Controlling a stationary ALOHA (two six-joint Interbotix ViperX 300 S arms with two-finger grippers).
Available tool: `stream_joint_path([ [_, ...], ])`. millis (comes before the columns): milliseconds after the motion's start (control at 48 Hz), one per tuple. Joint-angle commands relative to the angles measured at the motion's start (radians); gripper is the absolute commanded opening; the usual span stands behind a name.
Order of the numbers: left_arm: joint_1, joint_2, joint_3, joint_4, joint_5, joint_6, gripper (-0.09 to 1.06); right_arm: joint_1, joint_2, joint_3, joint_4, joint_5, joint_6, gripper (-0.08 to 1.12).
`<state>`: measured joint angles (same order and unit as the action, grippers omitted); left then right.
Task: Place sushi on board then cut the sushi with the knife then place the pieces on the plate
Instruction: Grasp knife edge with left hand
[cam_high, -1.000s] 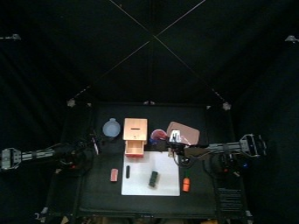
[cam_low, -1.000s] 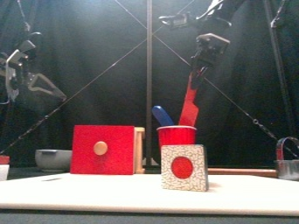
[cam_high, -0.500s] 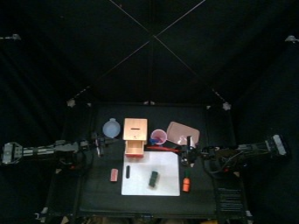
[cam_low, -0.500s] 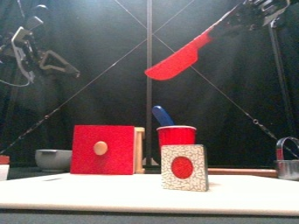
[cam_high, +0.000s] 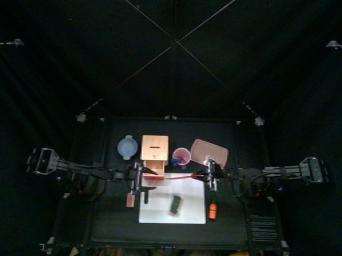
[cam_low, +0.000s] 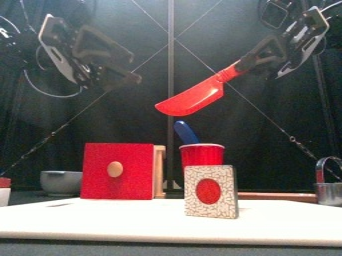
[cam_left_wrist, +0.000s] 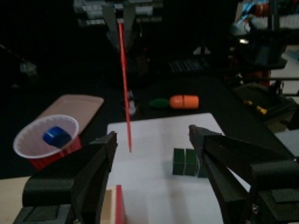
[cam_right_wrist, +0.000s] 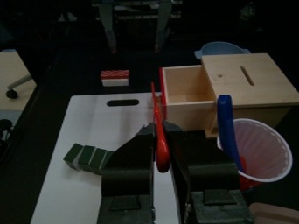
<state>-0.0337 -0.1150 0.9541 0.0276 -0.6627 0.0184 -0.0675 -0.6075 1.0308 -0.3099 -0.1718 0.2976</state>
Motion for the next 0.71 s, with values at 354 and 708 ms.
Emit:
stream_joint_path([
  [354,0.006,0.147,-0.150,-0.166,-0.006,0.256,0.85,-0.003,0.006,-0.006,0.002,-0.017,0.003,0.45],
  [708,-0.005,0.135,-0.127,-0.192,0.021,0.264,0.62,-0.003,0.006,-0.009,0.000,-0.017,0.002,0.45],
])
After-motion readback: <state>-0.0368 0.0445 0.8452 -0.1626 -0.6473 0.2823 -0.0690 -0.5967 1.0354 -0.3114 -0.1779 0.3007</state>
